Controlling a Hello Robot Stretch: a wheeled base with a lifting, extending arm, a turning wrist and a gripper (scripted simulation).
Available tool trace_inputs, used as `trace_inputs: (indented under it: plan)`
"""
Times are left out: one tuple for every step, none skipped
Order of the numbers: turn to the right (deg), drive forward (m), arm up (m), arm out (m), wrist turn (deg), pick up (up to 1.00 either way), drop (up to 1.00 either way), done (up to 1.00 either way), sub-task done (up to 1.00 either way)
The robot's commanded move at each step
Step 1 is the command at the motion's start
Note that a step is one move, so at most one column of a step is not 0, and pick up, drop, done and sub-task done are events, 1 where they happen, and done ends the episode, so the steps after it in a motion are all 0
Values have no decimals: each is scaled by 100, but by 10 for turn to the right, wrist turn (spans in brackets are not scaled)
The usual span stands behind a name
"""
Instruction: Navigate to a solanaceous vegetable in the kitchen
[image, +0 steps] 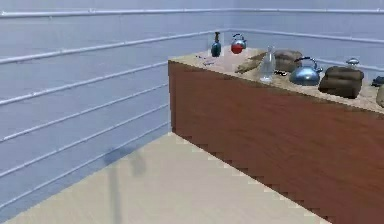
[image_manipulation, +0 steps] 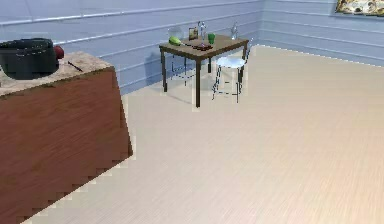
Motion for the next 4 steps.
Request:
trace_inputs:
  plan:
    - [-30,0,0,0,0,0,0,0,0]
    - [0,100,0,0,0,0,0,0,0]
    - [0,40,0,0,0,0,0,0,0]
    - [300,0,0,0,0,0,0,0,0]
